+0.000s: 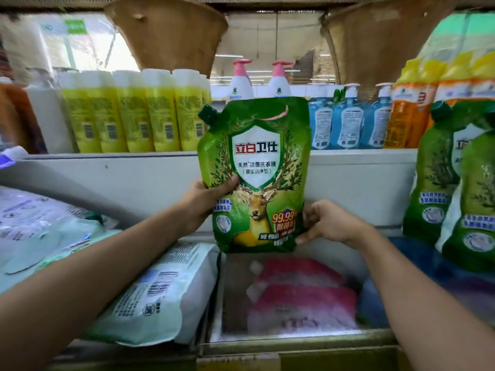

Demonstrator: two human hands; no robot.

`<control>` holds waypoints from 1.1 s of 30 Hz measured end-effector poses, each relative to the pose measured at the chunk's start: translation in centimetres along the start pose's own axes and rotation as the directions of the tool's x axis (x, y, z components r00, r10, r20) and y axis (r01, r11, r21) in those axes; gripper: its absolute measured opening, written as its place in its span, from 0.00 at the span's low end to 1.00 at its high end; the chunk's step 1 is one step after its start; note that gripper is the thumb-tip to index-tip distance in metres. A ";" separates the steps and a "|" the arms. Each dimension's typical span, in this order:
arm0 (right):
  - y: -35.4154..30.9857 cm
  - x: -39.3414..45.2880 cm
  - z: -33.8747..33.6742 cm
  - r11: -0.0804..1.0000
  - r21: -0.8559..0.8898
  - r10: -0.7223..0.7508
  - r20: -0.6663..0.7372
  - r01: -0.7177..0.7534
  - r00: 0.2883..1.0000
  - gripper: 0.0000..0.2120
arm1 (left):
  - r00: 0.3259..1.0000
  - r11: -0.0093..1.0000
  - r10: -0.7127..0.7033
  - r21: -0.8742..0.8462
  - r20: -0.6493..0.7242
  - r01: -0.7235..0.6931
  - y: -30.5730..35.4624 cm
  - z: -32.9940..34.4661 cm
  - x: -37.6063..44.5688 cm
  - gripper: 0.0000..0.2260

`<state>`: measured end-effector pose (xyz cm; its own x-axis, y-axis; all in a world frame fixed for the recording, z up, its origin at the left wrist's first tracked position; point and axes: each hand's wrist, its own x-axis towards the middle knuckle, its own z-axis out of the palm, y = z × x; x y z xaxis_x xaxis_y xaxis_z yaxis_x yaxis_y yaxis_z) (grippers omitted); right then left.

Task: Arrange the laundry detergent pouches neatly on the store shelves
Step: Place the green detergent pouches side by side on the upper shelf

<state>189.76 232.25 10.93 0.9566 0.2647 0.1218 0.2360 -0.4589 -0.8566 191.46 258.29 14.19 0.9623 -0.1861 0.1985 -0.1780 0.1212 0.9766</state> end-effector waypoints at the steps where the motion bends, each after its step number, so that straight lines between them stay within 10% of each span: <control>1: 0.1 0.0 -0.1 1.000 0.010 0.002 -0.012 -0.002 1.000 0.17 | 1.000 1.000 0.002 -0.003 -0.006 -0.002 0.0 -0.1 0.1 0.05; 9: 0.1 -0.2 0.6 0.971 0.228 0.039 0.155 -0.074 0.987 0.31 | 0.987 0.998 0.025 0.056 0.160 -0.034 4.0 0.4 -0.1 0.18; 33: 0.5 0.1 1.7 0.961 0.274 0.003 0.148 -0.044 0.989 0.21 | 0.989 0.998 0.025 -0.063 0.142 -0.017 4.2 0.9 0.5 0.17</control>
<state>189.68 233.46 9.70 0.9214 0.3862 0.0436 0.1378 -0.2198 -0.9658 191.04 257.83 18.48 0.9184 -0.3198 0.2331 -0.1805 0.1855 0.9659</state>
